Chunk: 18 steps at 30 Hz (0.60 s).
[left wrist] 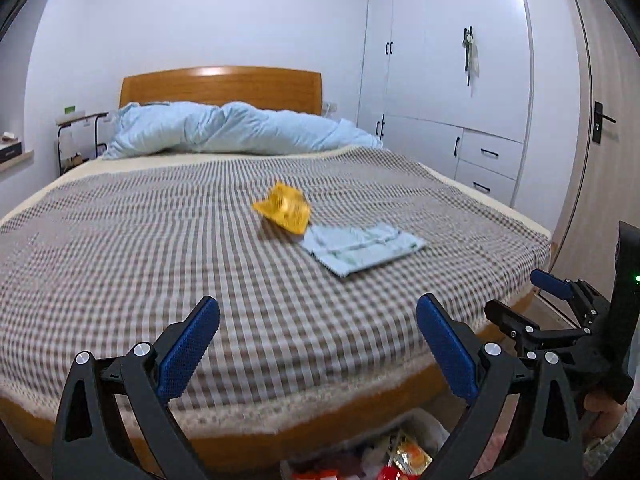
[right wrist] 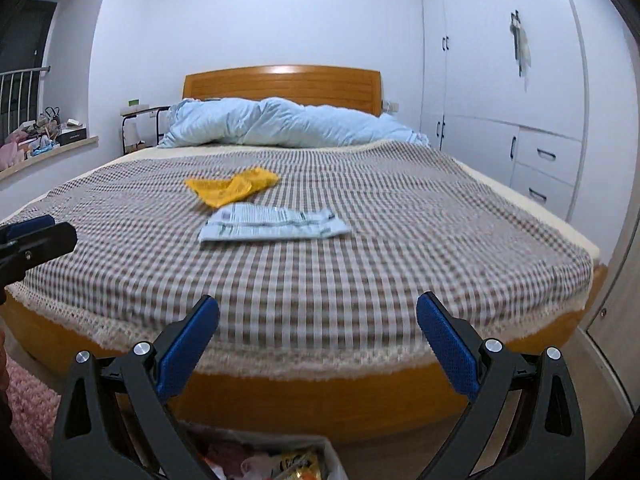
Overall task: Collect trash
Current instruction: 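Raise both open tools from the bin and move toward the bed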
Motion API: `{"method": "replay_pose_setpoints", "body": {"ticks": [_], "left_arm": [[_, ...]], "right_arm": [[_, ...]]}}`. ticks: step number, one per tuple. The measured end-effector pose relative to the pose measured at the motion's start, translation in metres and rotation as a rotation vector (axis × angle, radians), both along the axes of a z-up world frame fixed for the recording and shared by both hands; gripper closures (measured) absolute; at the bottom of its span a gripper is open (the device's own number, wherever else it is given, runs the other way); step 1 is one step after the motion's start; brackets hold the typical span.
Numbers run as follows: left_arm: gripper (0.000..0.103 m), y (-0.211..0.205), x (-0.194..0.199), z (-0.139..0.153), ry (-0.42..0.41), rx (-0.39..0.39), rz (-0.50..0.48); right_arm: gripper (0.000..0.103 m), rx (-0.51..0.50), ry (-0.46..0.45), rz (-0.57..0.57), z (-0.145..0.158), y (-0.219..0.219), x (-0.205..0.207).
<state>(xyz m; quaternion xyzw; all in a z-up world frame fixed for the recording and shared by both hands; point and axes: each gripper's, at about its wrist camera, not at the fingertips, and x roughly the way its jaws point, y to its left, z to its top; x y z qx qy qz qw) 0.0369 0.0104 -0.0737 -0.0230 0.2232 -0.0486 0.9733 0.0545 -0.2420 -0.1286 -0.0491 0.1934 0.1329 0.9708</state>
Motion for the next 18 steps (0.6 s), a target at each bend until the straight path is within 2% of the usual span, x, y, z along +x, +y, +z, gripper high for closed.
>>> {"method": "replay_pose_setpoints", "body": {"ticks": [3,6,12,18], "left_arm": [[0.007,0.001,0.014,0.009,-0.025,0.009,0.001],[0.007,0.003,0.026,0.018,-0.047,0.008,0.003],[0.007,0.007,0.053,0.035,-0.09,-0.033,0.016],[0.007,0.008,0.08,0.047,-0.089,-0.052,0.006]], "right_arm": [[0.008,0.002,-0.022,0.01,0.006,0.003,0.009],[0.008,0.046,-0.042,0.041,0.019,0.004,0.024],[0.008,0.06,-0.103,0.039,0.041,0.015,0.051],[0.008,0.06,-0.149,0.003,0.062,0.023,0.076]]}}
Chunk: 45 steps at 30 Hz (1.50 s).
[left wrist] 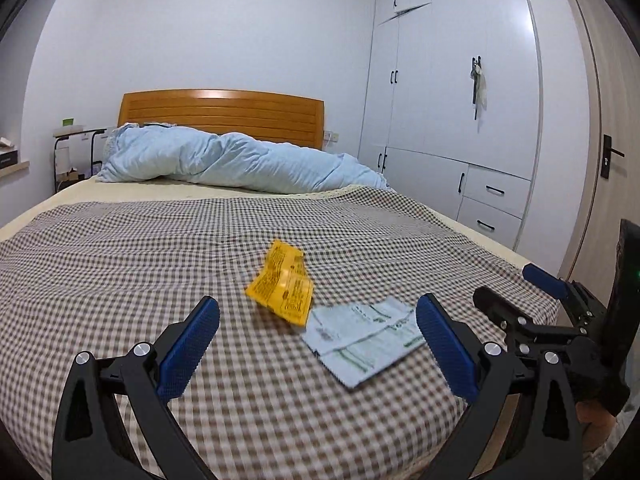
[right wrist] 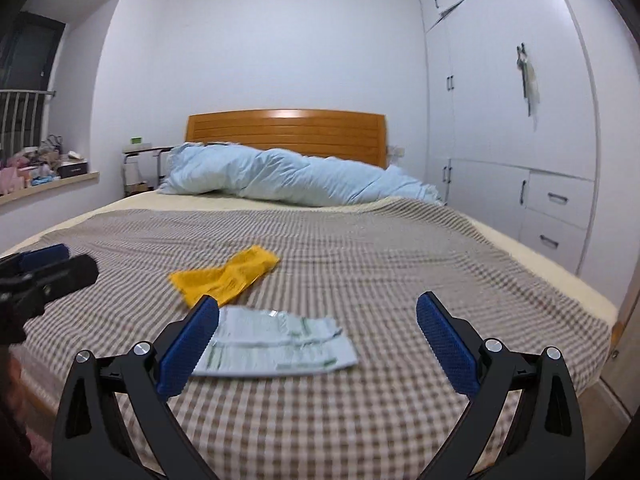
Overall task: Collect trash
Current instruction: 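Raise both open tools from the bin and move toward the bed, then grasp the white printed paper packet on the bed with the right tool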
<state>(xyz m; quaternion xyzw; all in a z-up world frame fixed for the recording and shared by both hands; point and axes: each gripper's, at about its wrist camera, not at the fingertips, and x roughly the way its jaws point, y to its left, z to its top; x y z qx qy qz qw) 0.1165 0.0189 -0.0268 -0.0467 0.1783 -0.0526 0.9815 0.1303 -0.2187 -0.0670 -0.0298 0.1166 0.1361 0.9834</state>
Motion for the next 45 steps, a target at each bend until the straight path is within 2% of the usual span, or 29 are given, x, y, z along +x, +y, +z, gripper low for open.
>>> {"method": "replay_pose_setpoints", "body": {"ticks": [7,10,16,21,27,32,35,39,41,44,45], "left_arm": [[0.008,0.011,0.028,0.016,-0.002,-0.065,-0.001],[0.008,0.012,0.039,0.019,-0.01,-0.066,-0.002],[0.008,0.024,0.056,0.012,-0.014,-0.075,0.011],[0.008,0.038,0.07,0.003,0.011,-0.064,0.048],[0.007,0.056,0.082,-0.001,0.045,-0.109,0.087],[0.008,0.059,0.089,-0.005,0.076,-0.114,0.081],[0.007,0.056,0.095,-0.009,0.108,-0.097,0.064],[0.007,0.057,0.098,-0.015,0.137,-0.12,0.055],[0.007,0.058,0.099,-0.017,0.149,-0.127,0.056],[0.008,0.058,0.098,-0.021,0.165,-0.121,0.06],[0.008,0.058,0.098,-0.023,0.172,-0.12,0.061]], "right_arm": [[0.008,0.042,-0.047,0.002,0.024,0.004,0.025],[0.008,0.049,-0.074,-0.016,0.031,0.006,0.033],[0.008,0.106,-0.023,-0.016,0.04,0.007,0.061],[0.008,0.123,0.017,-0.056,0.029,0.01,0.072],[0.008,0.117,0.028,-0.044,0.024,0.011,0.079],[0.008,0.115,0.139,-0.01,0.015,0.02,0.093],[0.008,0.037,0.249,-0.035,0.0,0.033,0.099],[0.008,-0.055,0.361,-0.114,-0.025,0.043,0.102],[0.008,-0.03,0.408,-0.132,-0.034,0.039,0.103],[0.008,0.13,0.518,-0.106,-0.049,0.025,0.099],[0.008,0.156,0.54,-0.11,-0.053,0.021,0.098]]}}
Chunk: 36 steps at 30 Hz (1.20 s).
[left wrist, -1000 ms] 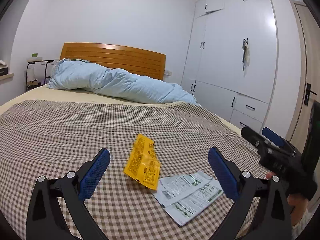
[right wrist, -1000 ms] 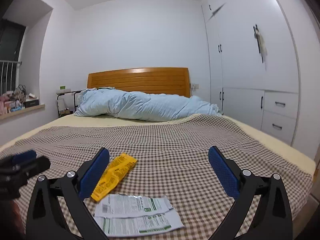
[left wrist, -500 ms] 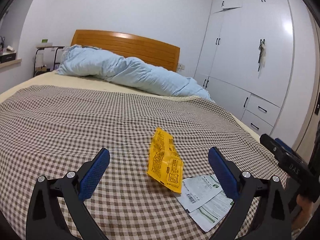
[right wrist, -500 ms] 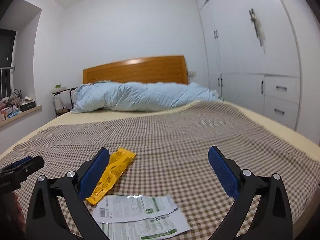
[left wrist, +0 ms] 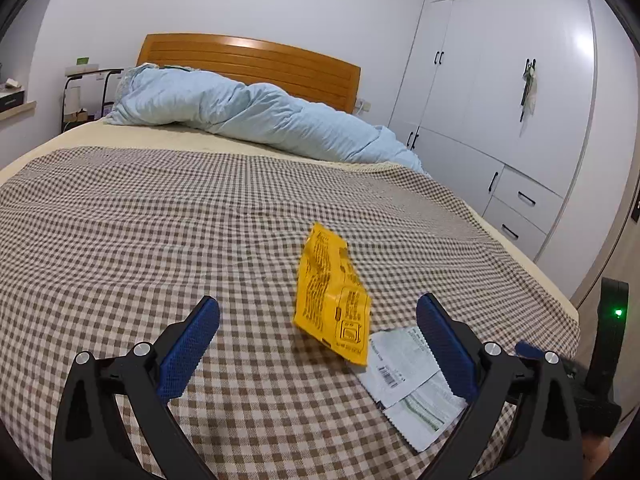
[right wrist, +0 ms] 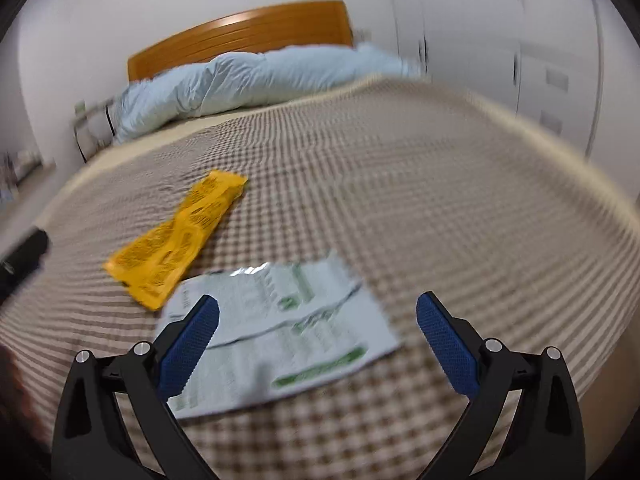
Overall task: Collect trash
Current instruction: 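Grasp the white printed paper packet on the bed with the right tool, then grasp the yellow snack bag on the bed with the left tool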
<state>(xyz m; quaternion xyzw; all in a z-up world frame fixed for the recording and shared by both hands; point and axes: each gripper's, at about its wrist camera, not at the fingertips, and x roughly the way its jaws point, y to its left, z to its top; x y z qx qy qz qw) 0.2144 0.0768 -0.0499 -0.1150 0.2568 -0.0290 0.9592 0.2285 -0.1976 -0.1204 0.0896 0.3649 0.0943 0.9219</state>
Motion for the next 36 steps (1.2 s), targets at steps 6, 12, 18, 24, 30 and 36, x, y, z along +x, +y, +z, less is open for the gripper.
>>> {"method": "replay_pose_setpoints", "body": {"ticks": [6,12,18,24,30,36], "left_arm": [[0.008,-0.001,-0.006,-0.01,0.036,-0.017,-0.006],[0.008,0.004,-0.016,-0.009,0.028,-0.03,-0.012],[0.007,0.01,-0.018,-0.01,0.037,-0.053,-0.011],[0.007,0.017,-0.02,-0.011,0.042,-0.072,-0.002],[0.007,0.015,-0.019,-0.011,0.047,-0.061,-0.005],[0.007,0.007,-0.01,-0.014,0.071,-0.05,-0.021]], "right_arm": [[0.008,0.109,0.088,-0.072,-0.036,0.006,-0.011],[0.008,0.171,0.024,-0.155,-0.037,0.026,-0.005],[0.065,0.174,0.059,-0.226,-0.037,0.033,0.006],[0.1,0.245,-0.029,-0.199,-0.03,0.028,0.003],[0.102,0.197,-0.19,-0.186,-0.003,0.008,-0.013],[0.102,0.187,-0.273,-0.241,0.014,-0.033,-0.015]]}}
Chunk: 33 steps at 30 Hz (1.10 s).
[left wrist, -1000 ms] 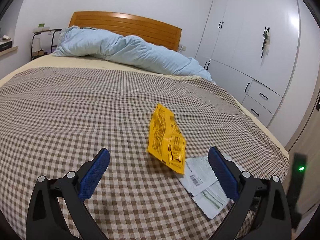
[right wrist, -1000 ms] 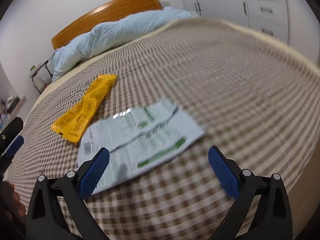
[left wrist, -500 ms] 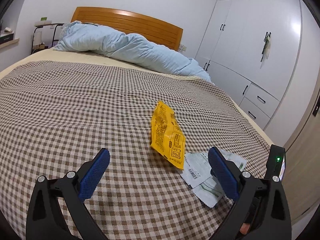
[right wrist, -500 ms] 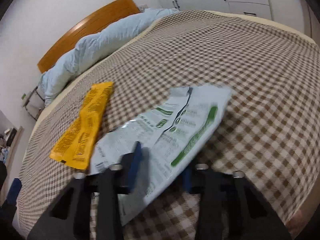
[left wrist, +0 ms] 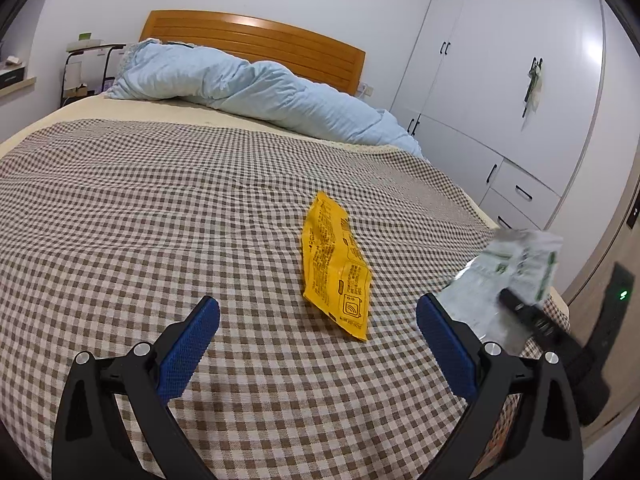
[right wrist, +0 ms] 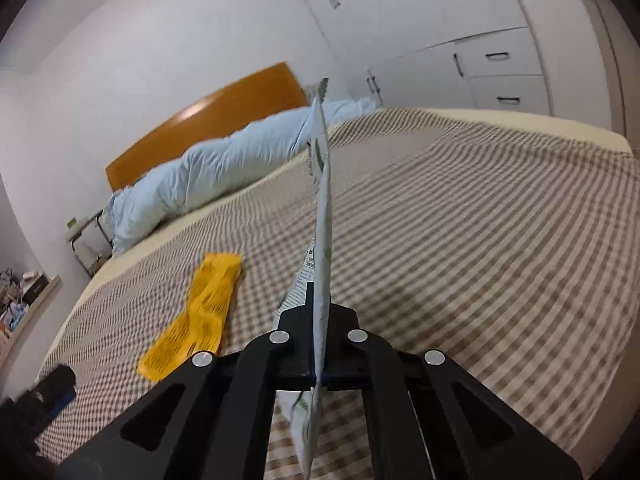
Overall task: Collect trash
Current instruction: 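Grasp the yellow snack bag on the bed with the left tool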
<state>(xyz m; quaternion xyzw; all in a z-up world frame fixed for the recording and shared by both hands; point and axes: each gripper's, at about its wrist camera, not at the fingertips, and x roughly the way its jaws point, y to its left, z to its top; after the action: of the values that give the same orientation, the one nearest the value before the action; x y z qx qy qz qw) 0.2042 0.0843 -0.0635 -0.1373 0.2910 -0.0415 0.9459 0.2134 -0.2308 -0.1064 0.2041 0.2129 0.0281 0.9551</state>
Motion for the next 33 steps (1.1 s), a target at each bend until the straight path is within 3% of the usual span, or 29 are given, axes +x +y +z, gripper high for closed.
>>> {"method": "replay_pose_setpoints", "body": {"ticks": [6,12,17,20,23,28,33], "left_arm": [[0.007,-0.02,0.022,0.002,0.041,0.058,-0.025],[0.007,-0.047,0.059,0.004,0.074,0.146,-0.008],[0.007,-0.061,0.092,-0.002,0.129,0.163,-0.027],[0.008,-0.068,0.112,-0.008,0.145,0.182,-0.029],[0.008,-0.07,0.132,-0.016,0.165,0.167,-0.046],[0.008,-0.071,0.163,-0.029,0.222,0.206,-0.018],[0.009,-0.06,0.185,-0.04,0.301,0.157,-0.002]], "right_arm": [[0.102,0.053,-0.039,-0.063,0.012,-0.054,-0.002],[0.102,0.19,-0.055,-0.133,0.021,-0.114,-0.002],[0.102,0.17,-0.098,-0.221,0.033,-0.138,-0.009],[0.102,0.192,-0.11,-0.23,0.036,-0.149,-0.01],[0.102,0.148,-0.12,-0.242,0.04,-0.153,-0.007],[0.102,0.142,-0.087,-0.246,0.035,-0.167,0.003],[0.102,0.103,-0.055,-0.248,0.03,-0.163,0.012]]}}
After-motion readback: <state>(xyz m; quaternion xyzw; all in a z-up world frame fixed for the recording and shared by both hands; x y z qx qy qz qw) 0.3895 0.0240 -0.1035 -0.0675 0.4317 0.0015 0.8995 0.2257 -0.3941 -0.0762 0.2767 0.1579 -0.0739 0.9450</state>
